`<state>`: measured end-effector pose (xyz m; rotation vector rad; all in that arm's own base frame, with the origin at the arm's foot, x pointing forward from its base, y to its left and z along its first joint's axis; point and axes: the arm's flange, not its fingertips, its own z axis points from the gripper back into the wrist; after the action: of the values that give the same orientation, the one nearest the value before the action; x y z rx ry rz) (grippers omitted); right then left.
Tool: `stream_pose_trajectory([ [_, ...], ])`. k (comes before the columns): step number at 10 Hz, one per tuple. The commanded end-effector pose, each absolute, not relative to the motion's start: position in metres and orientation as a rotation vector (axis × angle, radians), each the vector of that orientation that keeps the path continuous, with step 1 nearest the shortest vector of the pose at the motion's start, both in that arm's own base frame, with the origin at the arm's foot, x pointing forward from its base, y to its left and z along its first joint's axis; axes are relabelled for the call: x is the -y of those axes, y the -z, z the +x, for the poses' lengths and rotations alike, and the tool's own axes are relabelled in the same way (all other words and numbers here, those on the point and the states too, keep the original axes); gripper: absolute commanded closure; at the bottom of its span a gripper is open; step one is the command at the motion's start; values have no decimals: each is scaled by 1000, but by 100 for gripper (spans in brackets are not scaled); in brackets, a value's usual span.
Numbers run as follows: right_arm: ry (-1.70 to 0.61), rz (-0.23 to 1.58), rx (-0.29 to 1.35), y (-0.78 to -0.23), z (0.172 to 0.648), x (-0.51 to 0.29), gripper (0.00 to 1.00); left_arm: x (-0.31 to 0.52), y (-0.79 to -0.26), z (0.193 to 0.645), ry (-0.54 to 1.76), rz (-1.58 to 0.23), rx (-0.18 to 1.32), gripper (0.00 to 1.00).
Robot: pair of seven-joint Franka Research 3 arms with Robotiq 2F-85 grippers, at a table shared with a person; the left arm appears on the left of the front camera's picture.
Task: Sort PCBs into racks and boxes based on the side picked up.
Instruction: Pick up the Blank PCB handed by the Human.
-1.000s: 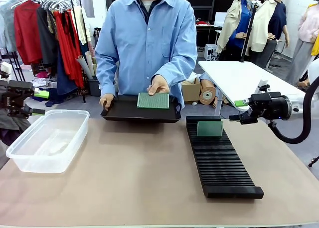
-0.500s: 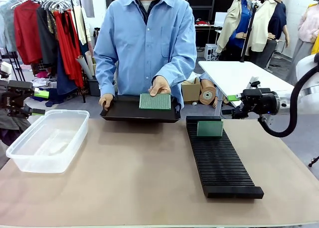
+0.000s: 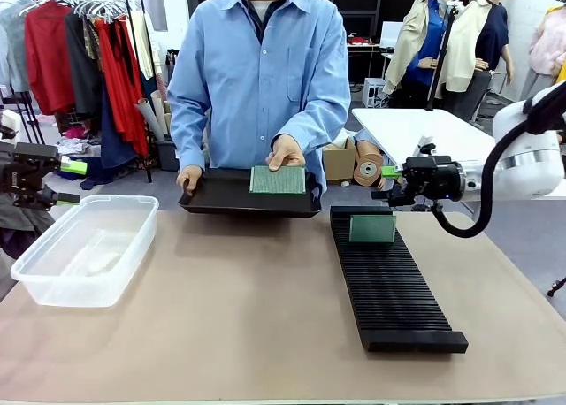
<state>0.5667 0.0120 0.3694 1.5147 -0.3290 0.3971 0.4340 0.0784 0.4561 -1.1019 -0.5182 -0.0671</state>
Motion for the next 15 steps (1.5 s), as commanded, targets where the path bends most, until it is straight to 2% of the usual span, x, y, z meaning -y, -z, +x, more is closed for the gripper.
stream_pose_trajectory([
  [1, -432, 1477, 367, -370, 588, -30, 0, -78, -458, 433, 72, -1106, 519, 0],
  [9, -482, 1431, 386, -366, 627, -93, 0, -78, -458, 433, 72, -1106, 519, 0],
  [15, -491, 1471, 424, -367, 631, -135, 0, -78, -458, 433, 72, -1106, 519, 0],
])
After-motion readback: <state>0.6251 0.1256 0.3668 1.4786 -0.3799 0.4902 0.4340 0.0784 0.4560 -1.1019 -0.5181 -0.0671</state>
